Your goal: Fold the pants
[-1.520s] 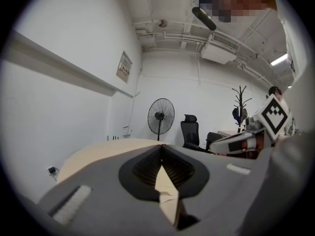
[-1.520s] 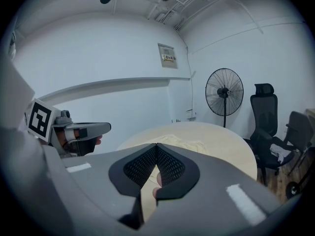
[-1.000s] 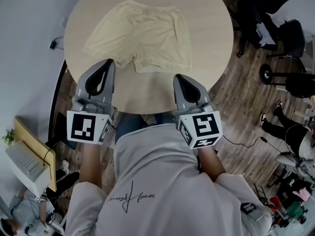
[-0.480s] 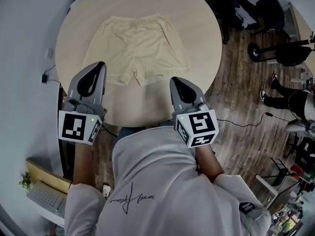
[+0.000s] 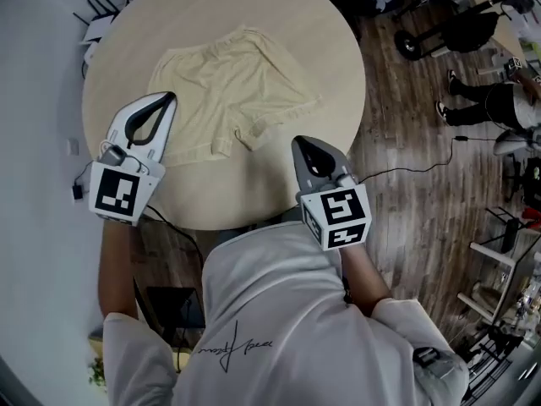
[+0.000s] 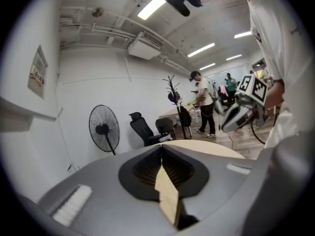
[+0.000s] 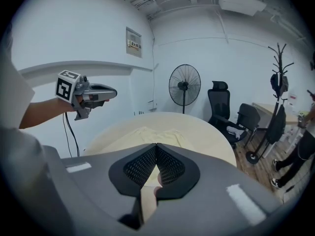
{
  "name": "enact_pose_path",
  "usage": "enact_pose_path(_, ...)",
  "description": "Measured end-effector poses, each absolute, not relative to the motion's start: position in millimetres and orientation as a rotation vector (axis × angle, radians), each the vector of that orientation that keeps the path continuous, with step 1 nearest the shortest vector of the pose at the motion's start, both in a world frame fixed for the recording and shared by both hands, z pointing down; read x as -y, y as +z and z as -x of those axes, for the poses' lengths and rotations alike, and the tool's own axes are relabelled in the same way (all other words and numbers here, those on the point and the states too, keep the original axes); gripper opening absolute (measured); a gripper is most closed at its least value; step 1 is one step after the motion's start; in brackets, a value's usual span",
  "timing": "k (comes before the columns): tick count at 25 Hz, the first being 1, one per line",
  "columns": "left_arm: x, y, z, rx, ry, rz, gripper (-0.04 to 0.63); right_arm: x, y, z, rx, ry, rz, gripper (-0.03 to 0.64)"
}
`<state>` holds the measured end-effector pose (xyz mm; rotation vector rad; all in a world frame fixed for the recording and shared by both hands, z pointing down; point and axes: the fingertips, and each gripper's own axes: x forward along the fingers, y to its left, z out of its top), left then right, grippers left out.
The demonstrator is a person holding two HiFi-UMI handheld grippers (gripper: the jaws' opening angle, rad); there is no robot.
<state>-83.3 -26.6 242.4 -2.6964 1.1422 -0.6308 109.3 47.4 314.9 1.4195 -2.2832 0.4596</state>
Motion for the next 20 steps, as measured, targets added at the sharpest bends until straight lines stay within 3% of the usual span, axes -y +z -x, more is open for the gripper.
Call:
enact_pose_path(9,108,300,21,-0.615,-0.745,2.685,0.054,-42,347,-163,2.081,0.522,-1.600,-0.006)
enact_pose_path(20,221,382,-25,-0.514,-0.992,2.701,0.055,15,398,-202,2.042,0.604,-1.595,-0.006)
